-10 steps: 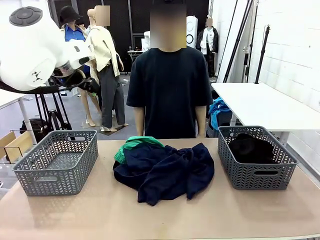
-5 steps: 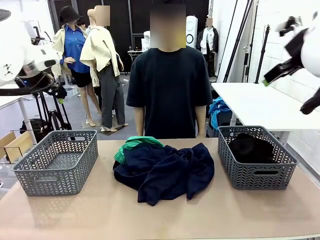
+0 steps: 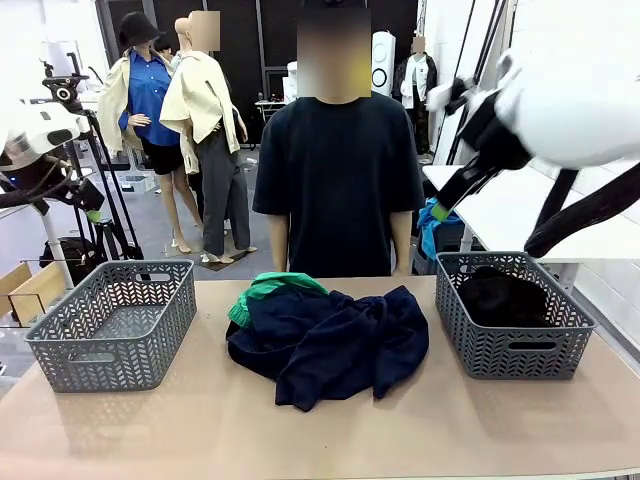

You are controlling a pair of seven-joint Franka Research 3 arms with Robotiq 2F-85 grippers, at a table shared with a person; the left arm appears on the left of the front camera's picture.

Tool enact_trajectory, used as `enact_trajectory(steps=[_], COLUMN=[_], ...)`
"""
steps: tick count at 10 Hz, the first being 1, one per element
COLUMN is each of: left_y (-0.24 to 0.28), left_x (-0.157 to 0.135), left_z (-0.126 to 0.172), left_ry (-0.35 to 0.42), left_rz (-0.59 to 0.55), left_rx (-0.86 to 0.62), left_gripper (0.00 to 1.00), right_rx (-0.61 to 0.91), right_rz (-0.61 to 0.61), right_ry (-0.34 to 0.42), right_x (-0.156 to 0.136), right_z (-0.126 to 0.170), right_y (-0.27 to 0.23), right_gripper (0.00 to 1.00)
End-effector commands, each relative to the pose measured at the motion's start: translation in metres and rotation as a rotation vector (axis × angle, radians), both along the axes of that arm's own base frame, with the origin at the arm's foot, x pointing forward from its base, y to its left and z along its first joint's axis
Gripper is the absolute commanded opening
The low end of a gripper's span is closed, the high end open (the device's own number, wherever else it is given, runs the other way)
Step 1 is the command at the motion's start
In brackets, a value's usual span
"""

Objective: Sort the tops and bottoms.
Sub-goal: Lift clothes from the center of the table with your right hand.

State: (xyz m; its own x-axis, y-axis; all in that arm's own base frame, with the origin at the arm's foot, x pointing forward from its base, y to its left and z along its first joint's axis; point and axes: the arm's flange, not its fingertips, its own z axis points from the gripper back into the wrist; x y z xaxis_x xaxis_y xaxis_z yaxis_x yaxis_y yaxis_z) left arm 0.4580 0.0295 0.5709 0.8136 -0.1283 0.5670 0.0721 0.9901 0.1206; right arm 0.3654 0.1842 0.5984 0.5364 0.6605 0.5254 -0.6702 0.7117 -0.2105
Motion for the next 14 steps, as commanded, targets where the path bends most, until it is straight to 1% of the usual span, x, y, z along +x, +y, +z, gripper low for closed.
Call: enact_trajectory(steps=[1, 2, 3, 6, 8, 10, 11, 13, 14], left_y=[0.0, -0.005, 0.001, 0.001, 0.001, 0.001, 0.001, 0.001, 0.001], left_x=[-0.01, -0.006, -0.005, -0.005, -0.005, -0.005, -0.005, -0.005, -0.005], left_z=[-0.021, -0.027, -0.01, -0.01, -0.01, -0.01, -0.01, -0.01, -0.01], left_ry=[-0.004, 0.01, 0.006, 0.006, 0.006, 0.006, 0.006, 0.006, 0.006], left_rz=[-0.031, -0.013, 0.001, 0.001, 0.001, 0.001, 0.001, 0.001, 0.001], left_rx=[-0.053, -0.057, -0.027, -0.027, -0.027, -0.027, -0.027, -0.027, -0.027], left_gripper=[1.0, 1.0, 1.0, 1.0, 1.0, 1.0, 1.0, 1.0, 1.0], right_rx=[-0.06, -0.049, -0.059, -0.071, -0.076, -0.099, -0.112, -0.117, -0.107], right_rz=[0.073, 0.1, 0.14, 0.206, 0.204, 0.213, 0.228, 0.247, 0.267], right_ry=[0.043, 0.088, 0.154, 0.294, 0.309, 0.361, 0.348, 0.376, 0.373], right_x=[0.048, 0.066, 0.079, 0.091, 0.091, 0.09, 0.094, 0.105, 0.111], right_z=[-0.019, -0.037, -0.061, -0.117, -0.144, -0.172, -0.182, -0.2, -0.206], right_y=[0.035, 0.052, 0.066, 0.091, 0.098, 0.106, 0.11, 0.115, 0.117], right_gripper=[1.0, 1.0, 1.0, 1.0, 1.0, 1.0, 1.0, 1.0, 1.0])
